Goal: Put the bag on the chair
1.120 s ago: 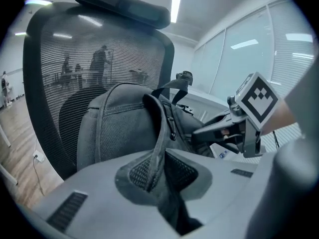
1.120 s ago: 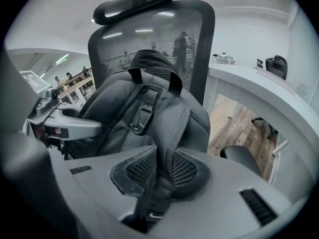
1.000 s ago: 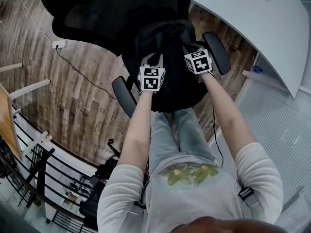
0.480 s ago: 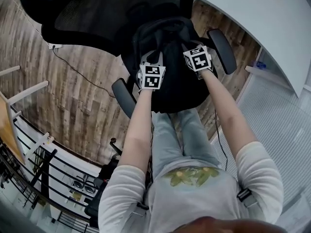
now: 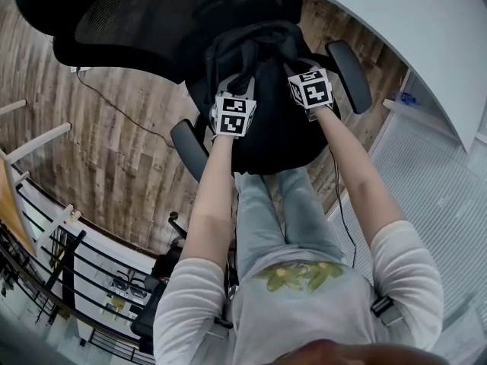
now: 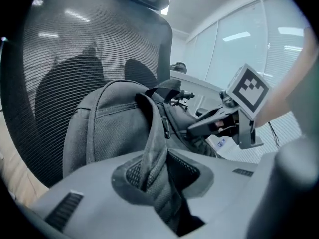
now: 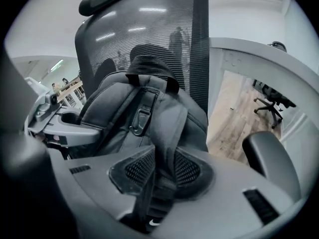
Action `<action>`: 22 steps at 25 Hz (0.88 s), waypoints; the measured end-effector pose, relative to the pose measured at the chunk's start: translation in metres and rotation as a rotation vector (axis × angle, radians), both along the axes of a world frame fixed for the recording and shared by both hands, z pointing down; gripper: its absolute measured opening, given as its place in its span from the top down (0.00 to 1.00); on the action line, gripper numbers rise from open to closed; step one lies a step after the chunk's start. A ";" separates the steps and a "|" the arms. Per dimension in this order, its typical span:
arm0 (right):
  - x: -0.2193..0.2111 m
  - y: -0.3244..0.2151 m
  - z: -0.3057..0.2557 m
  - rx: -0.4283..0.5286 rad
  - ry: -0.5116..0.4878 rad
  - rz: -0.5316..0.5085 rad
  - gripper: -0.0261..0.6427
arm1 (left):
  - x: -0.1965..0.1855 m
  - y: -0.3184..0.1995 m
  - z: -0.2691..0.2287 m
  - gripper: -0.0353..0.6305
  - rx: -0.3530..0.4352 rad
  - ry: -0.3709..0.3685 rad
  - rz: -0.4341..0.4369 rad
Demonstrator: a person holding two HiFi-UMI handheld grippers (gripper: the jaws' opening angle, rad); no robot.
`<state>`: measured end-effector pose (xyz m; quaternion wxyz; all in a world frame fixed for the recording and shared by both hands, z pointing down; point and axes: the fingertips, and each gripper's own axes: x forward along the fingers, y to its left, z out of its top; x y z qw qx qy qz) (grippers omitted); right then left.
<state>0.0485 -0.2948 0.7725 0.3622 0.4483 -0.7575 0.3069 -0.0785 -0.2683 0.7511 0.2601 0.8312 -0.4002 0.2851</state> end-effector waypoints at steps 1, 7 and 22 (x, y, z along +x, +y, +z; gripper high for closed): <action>0.002 0.000 -0.002 0.008 -0.007 0.009 0.82 | 0.002 0.002 -0.002 0.79 -0.008 0.019 0.016; 0.015 -0.001 -0.014 0.024 -0.089 0.070 0.60 | 0.014 0.010 -0.013 0.59 -0.023 0.059 0.052; 0.012 0.022 -0.080 0.226 -0.101 0.005 0.56 | 0.009 -0.001 -0.099 0.48 0.192 0.133 -0.103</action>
